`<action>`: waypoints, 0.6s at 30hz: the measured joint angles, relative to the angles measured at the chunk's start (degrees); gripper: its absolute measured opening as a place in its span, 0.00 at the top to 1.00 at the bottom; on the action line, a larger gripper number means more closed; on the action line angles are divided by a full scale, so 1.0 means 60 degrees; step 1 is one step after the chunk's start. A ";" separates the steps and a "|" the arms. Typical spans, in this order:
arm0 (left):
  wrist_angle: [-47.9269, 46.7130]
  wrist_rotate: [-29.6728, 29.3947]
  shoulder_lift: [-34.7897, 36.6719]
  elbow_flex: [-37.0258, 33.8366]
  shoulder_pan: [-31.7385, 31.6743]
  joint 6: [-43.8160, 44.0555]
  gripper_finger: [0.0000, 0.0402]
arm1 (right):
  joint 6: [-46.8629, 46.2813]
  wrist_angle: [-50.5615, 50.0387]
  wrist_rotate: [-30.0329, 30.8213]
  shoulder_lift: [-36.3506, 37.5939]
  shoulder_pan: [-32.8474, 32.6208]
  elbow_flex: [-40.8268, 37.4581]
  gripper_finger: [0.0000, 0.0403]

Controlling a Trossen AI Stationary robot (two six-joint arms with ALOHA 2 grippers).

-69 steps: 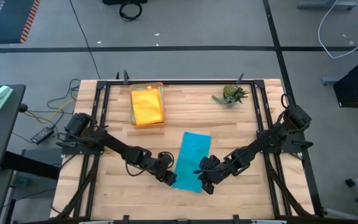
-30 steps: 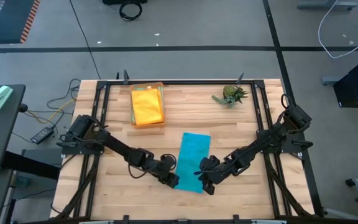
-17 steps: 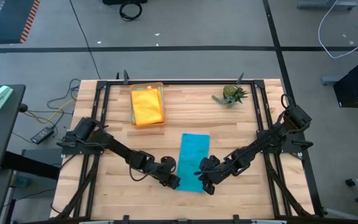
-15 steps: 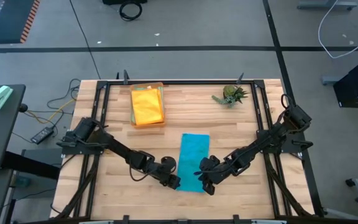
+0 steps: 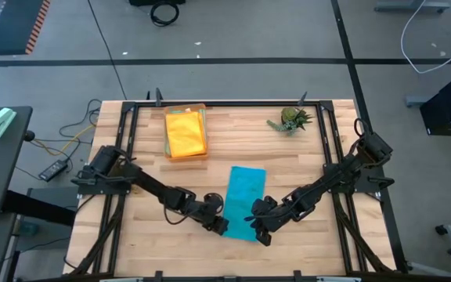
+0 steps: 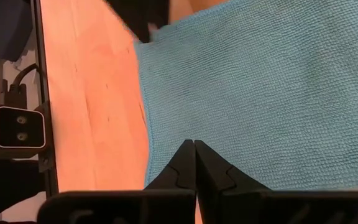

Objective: Fold microfiber towels
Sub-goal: Fold the blue microfiber cloth

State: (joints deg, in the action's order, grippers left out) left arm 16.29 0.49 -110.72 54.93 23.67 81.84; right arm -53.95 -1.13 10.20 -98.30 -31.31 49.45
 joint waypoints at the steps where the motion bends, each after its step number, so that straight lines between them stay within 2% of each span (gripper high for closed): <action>1: 0.0016 0.0016 0.0000 0.0021 0.0022 0.0003 0.70 | 0.0022 -0.0004 0.0001 0.0000 0.0000 0.0000 1.00; 10: -0.0253 -0.0183 -0.0004 0.0030 0.0056 0.0004 0.69 | 0.0033 0.0000 0.0001 0.0000 0.0000 0.0000 1.00; 18: -0.0223 -0.0222 -0.0201 0.0040 0.0080 0.0004 0.73 | 0.0018 -0.0003 -0.0001 0.0000 0.0000 0.0000 1.00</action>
State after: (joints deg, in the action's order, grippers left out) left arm 14.95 -0.84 -111.92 55.17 24.15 81.87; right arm -53.84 -1.14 10.20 -98.30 -31.31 49.45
